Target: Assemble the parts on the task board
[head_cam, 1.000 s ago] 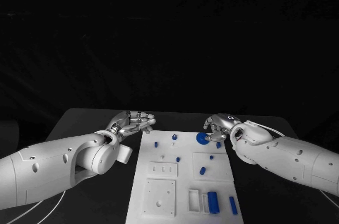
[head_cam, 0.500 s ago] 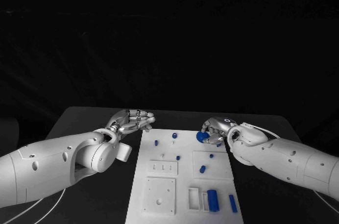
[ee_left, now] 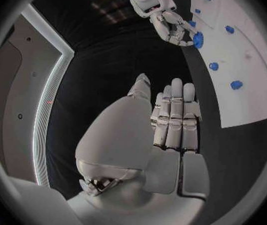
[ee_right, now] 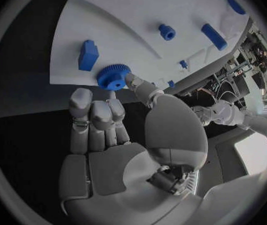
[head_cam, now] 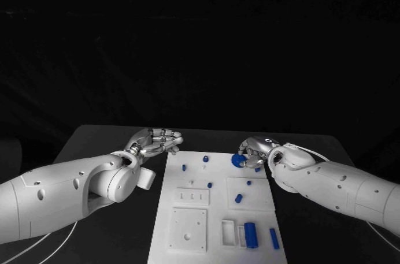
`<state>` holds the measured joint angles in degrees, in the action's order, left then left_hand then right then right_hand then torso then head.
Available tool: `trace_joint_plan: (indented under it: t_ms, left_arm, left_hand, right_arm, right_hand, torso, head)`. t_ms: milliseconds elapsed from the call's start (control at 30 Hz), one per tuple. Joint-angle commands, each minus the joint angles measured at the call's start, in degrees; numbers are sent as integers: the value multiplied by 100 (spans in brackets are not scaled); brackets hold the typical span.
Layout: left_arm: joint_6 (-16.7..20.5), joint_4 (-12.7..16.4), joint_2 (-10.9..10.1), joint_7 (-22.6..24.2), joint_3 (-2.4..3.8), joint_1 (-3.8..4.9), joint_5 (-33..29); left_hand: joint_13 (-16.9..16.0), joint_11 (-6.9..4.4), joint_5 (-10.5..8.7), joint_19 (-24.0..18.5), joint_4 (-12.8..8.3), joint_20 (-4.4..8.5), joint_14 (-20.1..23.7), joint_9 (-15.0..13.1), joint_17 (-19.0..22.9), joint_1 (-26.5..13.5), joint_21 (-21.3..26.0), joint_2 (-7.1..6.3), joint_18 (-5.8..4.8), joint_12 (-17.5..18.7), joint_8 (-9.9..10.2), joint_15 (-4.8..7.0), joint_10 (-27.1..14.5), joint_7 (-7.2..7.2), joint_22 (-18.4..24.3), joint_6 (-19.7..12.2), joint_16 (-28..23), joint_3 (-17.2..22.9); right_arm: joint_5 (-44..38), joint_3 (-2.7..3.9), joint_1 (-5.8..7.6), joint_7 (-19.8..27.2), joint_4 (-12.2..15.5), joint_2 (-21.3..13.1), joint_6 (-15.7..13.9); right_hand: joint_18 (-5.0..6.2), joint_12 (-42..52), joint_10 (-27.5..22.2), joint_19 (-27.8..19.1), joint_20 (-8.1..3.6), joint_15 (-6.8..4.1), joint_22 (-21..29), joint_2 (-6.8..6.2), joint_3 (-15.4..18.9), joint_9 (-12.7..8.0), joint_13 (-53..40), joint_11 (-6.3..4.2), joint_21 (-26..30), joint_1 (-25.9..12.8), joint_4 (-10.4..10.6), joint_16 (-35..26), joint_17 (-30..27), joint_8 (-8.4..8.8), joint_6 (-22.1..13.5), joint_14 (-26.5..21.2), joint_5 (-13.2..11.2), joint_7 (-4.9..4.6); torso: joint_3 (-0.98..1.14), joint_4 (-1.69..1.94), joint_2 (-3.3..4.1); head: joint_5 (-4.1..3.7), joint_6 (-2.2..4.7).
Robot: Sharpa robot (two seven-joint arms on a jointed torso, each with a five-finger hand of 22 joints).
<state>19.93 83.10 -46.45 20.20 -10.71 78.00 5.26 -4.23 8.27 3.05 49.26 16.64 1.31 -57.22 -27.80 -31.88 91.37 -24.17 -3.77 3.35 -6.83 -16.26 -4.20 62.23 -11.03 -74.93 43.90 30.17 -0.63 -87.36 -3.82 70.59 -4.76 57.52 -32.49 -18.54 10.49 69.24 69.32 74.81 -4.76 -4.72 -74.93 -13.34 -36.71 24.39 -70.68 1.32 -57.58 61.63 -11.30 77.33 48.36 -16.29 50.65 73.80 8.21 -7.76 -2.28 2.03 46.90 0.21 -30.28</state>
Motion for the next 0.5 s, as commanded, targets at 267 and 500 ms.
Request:
trace_joint_plan:
  t_ms: [267, 500]
  left_arm:
    - [-100, 16, 12, 47, 5, 5, 3]
    - [-102, 23, 9, 44, 5, 6, 3]
  left_hand:
    - [4, 6, -13, -46, 2, 10, 8, 9, -13, -46, -40, -16, 102, 43, 36, -11, -7, 0, -100, 28, -23, 29]
    - [4, 7, -14, -47, 1, 10, 8, 10, -16, -46, -41, -16, 102, 46, 37, -11, -7, -1, -100, 27, -25, 30]
  right_arm:
    - [-3, -11, -23, 13, -83, 53, 186]
    - [-7, -16, -61, 2, -156, 110, 268]
  right_hand:
    - [451, 16, 20, -21, -24, -2, -126, 43, -65, -11, 5, 28, -38, 0, 0, 34, 22, 42, -26, -36, 22, -40]
    - [451, 5, -4, -31, -22, 8, -125, 19, -55, -20, 18, 37, -55, -25, -3, 30, 38, 60, -58, -37, 26, -50]
  torso:
    - [2, -5, -6]
    - [3, -1, -3]
  head:
    - [1, -9]
    - [-2, -20]
